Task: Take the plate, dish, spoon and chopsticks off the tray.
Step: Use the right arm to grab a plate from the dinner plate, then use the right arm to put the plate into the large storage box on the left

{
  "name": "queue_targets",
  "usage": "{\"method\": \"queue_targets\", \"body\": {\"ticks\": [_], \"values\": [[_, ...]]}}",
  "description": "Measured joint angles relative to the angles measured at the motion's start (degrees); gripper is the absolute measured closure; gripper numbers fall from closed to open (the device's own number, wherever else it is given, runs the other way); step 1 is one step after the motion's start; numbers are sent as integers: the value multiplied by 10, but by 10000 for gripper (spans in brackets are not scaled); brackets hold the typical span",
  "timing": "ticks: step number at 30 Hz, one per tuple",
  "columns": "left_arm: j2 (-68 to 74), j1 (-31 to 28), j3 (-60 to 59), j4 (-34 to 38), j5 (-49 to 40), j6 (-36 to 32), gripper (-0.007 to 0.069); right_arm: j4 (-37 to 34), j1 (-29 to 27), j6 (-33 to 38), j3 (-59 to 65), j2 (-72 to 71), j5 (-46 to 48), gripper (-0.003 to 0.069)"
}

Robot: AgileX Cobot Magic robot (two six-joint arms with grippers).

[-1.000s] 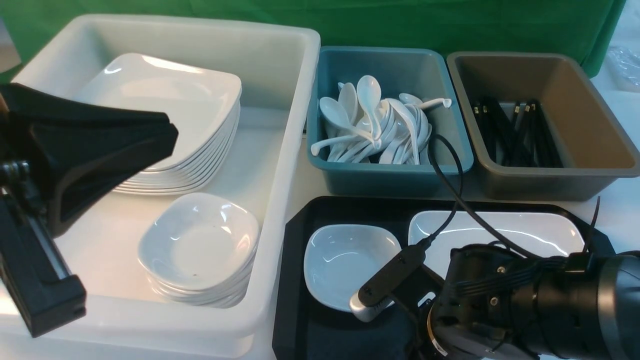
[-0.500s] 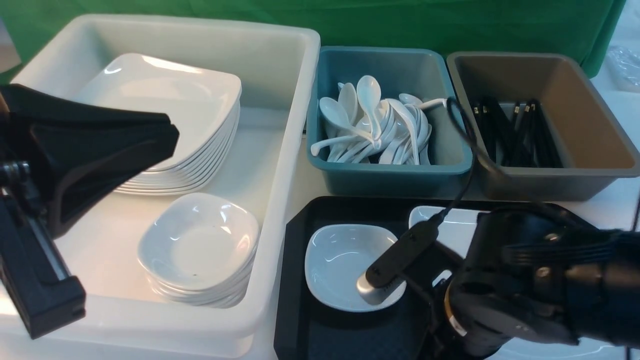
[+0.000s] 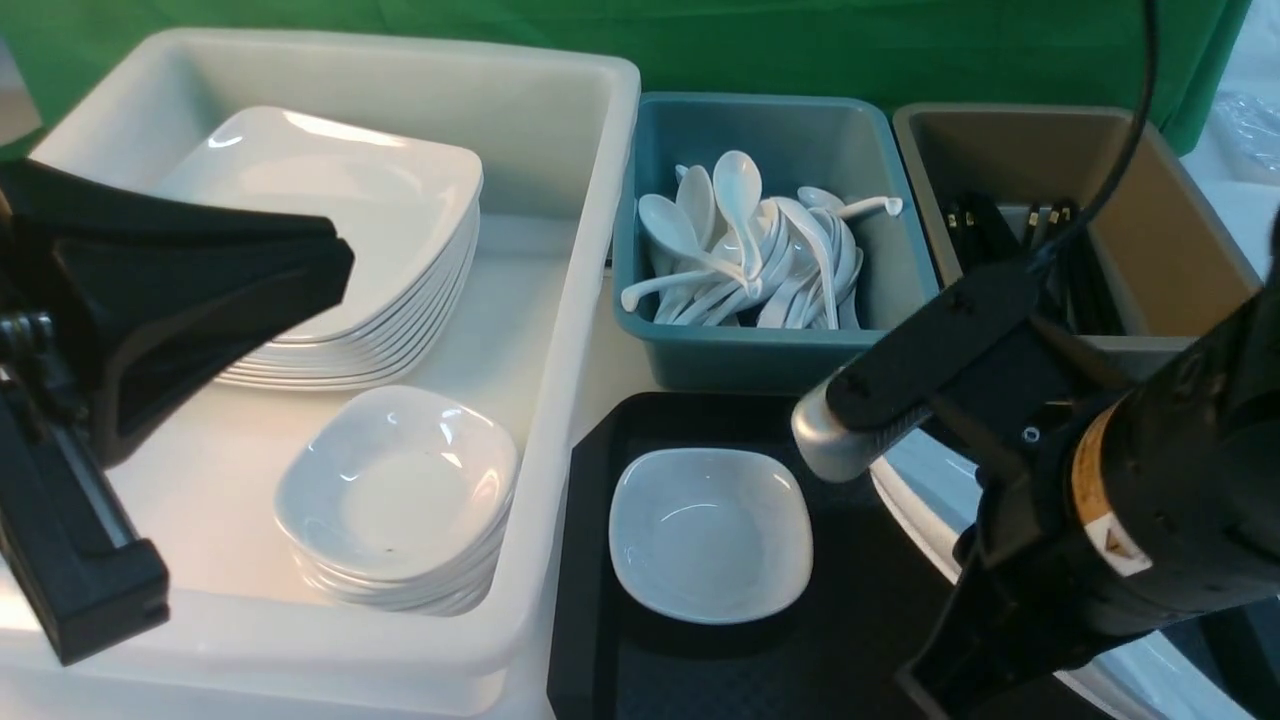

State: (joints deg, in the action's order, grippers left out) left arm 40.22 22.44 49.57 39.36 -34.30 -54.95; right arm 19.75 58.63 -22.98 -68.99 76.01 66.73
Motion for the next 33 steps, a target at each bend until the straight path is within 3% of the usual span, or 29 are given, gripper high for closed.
{"method": "queue_targets", "body": {"ticks": [2,10,13,17,21,25,33], "values": [[0,0,0,-16,4,13,619,0,11,0,-8,-2,0,596],[-46,0,0,-211,46,195,619,24,61,16,-115,-2,1,595],[-102,0,2,-323,35,329,619,54,61,102,-195,12,1,595],[-143,0,2,-408,-9,421,619,68,61,230,-273,50,-34,595],[-192,0,2,-502,-57,499,619,71,61,402,-347,126,-138,595],[-231,0,3,-553,-108,550,619,66,60,513,-398,216,-238,595],[-283,0,3,-567,-179,565,619,12,15,599,-499,380,-321,595]]}}
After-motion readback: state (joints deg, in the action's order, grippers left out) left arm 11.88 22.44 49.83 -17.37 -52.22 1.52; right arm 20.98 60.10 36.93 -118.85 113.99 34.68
